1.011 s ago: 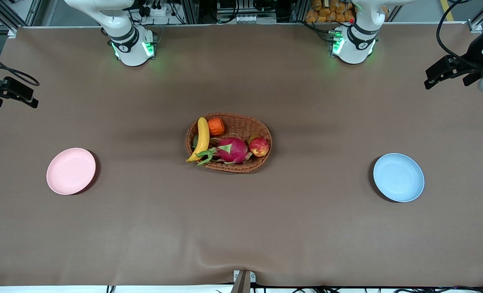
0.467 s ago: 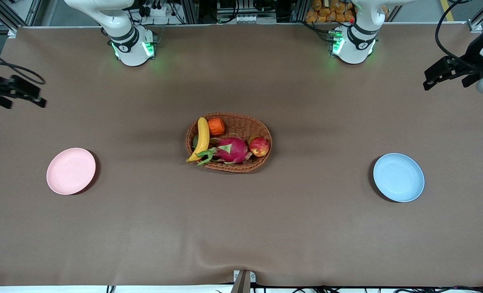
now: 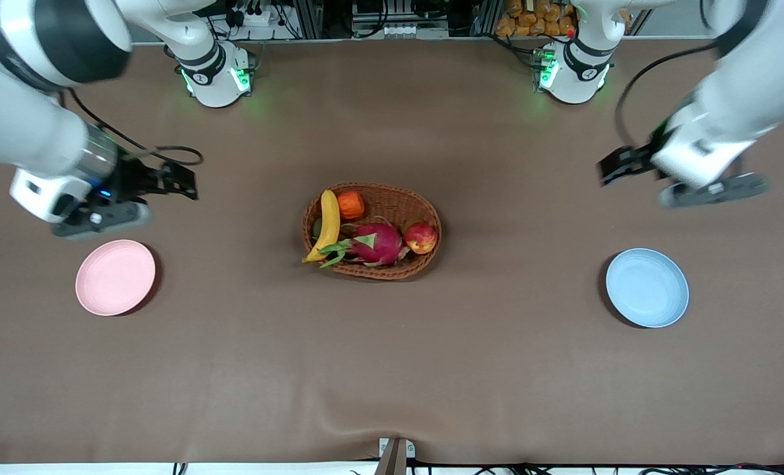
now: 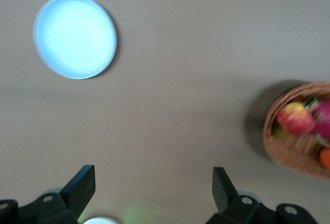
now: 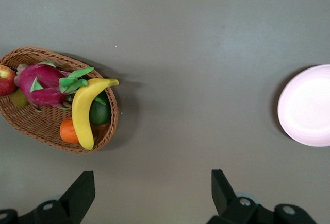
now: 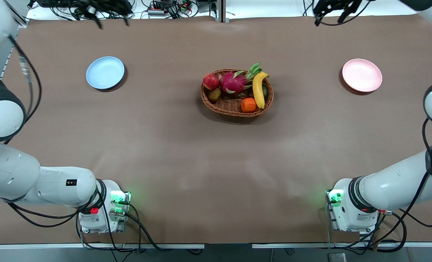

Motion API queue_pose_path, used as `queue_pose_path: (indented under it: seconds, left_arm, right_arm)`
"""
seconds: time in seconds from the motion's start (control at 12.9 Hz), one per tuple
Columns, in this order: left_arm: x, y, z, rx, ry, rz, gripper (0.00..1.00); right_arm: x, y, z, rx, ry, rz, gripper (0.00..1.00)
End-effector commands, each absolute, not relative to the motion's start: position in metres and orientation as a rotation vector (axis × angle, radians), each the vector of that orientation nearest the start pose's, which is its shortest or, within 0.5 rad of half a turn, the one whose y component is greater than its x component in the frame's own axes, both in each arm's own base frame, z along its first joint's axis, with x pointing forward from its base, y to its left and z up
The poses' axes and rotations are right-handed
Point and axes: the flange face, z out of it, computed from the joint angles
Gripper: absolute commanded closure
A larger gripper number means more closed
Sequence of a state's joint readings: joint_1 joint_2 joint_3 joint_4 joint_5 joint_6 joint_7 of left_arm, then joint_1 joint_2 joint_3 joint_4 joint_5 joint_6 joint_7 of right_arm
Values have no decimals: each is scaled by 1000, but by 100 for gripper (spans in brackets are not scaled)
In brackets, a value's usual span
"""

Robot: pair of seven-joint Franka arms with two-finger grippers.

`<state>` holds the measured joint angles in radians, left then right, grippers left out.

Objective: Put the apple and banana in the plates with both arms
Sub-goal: 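Move the right gripper to the banana while the left gripper reaches the apple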

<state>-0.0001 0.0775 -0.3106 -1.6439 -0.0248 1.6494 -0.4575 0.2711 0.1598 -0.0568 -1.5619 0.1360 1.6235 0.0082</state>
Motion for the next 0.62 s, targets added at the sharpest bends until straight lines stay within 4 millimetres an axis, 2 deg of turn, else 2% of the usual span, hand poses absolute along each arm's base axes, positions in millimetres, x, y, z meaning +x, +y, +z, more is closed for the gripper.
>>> queue_pose_path:
  seconds: [0.0, 0.16, 0.23, 0.47, 0.54]
  left_arm:
    - [542, -200, 505, -3188, -347, 75, 0]
    - [545, -226, 463, -3241, -461, 100, 0]
    - [544, -239, 449, -3253, -481, 97, 0]
    - [542, -278, 416, -3245, -615, 112, 0]
    - [543, -281, 407, -3241, -659, 119, 0]
  right_arm:
    - [596, 156, 519, -2957, -280, 203, 0]
    - [602, 181, 494, -2955, -320, 215, 0]
    - [605, 193, 481, -2956, -340, 210, 0]
    - [616, 207, 454, -2957, -345, 177, 0]
    - [615, 214, 448, -2957, -357, 176, 0]
